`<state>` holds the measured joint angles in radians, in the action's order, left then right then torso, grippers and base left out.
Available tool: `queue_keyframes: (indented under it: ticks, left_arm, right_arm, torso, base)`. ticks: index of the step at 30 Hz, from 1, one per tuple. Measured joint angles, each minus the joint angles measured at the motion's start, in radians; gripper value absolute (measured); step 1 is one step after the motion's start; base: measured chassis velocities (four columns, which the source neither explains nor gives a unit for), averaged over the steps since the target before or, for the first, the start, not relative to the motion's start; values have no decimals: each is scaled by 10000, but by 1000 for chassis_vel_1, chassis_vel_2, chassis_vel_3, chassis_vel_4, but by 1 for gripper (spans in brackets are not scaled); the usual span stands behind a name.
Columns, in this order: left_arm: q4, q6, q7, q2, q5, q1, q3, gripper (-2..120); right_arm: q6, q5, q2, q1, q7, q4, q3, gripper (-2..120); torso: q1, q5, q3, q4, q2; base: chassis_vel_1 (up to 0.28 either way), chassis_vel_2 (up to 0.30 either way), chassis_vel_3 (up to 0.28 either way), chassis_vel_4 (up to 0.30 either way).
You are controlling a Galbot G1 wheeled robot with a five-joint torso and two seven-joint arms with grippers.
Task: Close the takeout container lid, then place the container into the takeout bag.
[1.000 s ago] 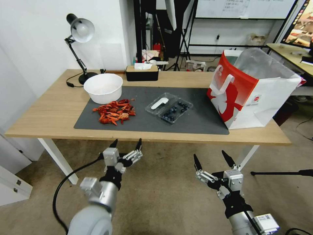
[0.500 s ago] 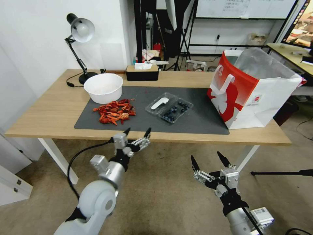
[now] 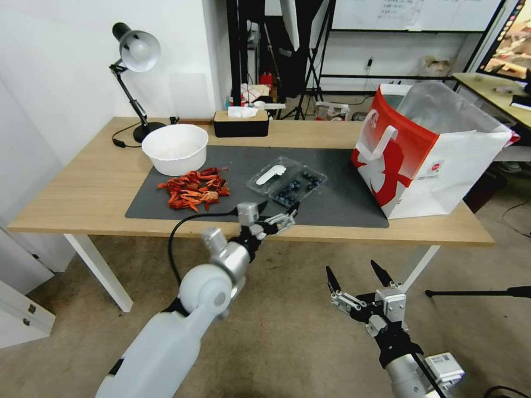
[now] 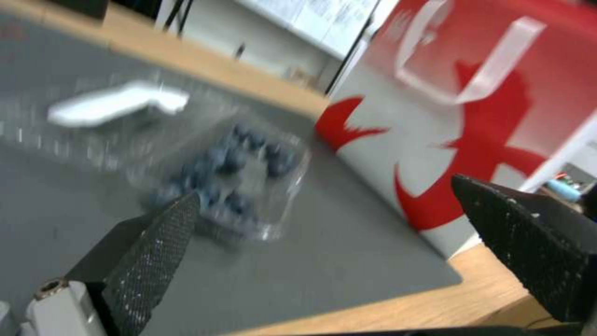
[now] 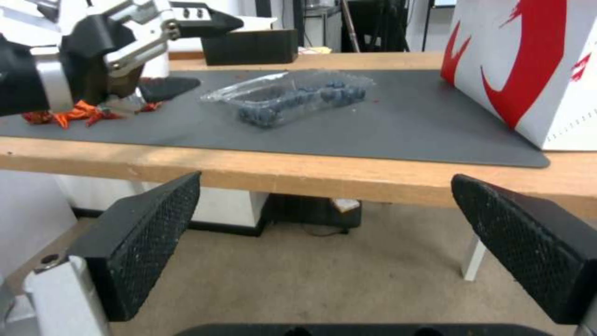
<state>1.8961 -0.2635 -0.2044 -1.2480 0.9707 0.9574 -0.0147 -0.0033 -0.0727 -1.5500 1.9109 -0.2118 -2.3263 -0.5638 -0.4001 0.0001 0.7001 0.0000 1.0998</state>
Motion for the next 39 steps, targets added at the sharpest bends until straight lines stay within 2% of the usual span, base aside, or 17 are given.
queue_keyframes:
  ticks: [2,4,5,8,11,23,39]
  left_arm:
    - [-16,-601,-970,-116,1056,-289,-25,100]
    - [-56,-1036,-1665,-265,2113,-584,-11,100]
    - [-56,-1036,-1665,-265,2113,-584,-11,100]
    - [-251,-1336,-2323,-430,2875,-922,10,100]
    - [-419,-1428,-2614,-529,3231,-1092,8,100]
    - [-869,-1431,-3159,-838,3854,-1468,-33,100]
    - [-1435,-1174,-3104,-1153,3879,-1784,-218,100]
  right_arm:
    - [7,16,-10,-23,7,77,1,100]
    - [16,24,-13,-39,14,138,1,100]
    - [16,24,-13,-39,14,138,1,100]
    - [33,35,-14,-50,24,203,0,100]
    - [60,45,-18,-53,28,236,0,100]
    - [151,87,-31,-28,29,285,5,100]
    - [336,223,-54,79,-6,370,-1,100]
  torso:
    - [0,0,0,1,1]
    - [0,0,0,0,2]
    - [0,0,0,0,2]
    - [0,0,-1,0,2]
    - [0,-1,-1,0,2]
    - [1,-1,-1,1,2]
    - [0,-1,-1,0,2]
  base:
    - [0,0,0,0]
    - [0,0,0,0]
    - [0,0,0,0]
    - [0,0,0,0]
    - [0,0,0,0]
    - [0,0,0,0]
    - [0,0,0,0]
